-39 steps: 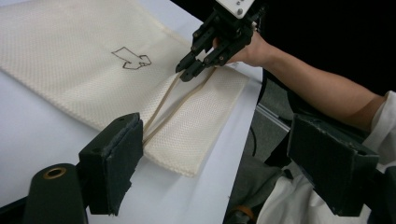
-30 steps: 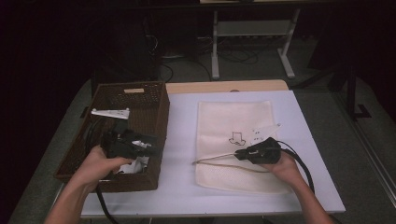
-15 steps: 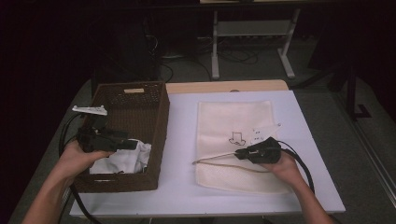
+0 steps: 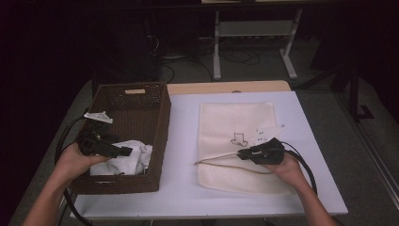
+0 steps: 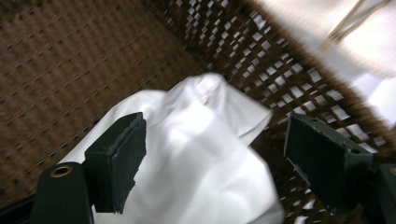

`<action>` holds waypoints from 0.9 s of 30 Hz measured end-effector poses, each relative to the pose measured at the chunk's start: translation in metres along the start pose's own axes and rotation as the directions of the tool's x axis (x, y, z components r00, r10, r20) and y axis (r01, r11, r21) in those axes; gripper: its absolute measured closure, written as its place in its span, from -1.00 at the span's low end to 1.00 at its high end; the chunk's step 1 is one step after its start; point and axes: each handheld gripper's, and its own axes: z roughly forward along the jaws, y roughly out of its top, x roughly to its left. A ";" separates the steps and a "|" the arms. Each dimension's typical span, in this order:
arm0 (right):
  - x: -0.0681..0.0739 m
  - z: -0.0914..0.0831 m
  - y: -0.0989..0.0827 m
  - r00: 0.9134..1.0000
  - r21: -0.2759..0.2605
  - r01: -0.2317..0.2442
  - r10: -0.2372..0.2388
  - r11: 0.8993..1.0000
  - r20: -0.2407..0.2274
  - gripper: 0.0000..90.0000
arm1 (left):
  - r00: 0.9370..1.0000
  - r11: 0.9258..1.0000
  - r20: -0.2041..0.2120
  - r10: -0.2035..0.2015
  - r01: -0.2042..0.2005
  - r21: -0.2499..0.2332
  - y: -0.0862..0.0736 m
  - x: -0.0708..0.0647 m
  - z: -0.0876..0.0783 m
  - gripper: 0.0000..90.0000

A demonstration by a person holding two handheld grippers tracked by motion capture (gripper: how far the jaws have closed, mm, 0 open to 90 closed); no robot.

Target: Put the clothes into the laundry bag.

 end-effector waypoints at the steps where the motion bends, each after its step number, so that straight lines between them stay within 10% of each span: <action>1: 0.000 0.000 0.000 1.000 -0.001 0.001 -0.001 1.000 0.002 0.83 | 0.999 1.000 -0.033 0.007 -0.006 0.029 -0.001 0.003 0.003 -0.56; 9: 0.000 -0.004 0.000 1.000 -0.010 -0.001 0.001 1.000 0.016 0.83 | 0.993 0.986 -0.118 0.004 0.016 0.166 -0.009 0.016 0.016 -0.65; 27: -0.001 0.000 0.001 1.000 -0.003 -0.010 0.010 1.000 0.010 0.83 | 0.997 0.910 -0.066 -0.045 0.069 0.409 -0.015 0.032 0.058 -0.65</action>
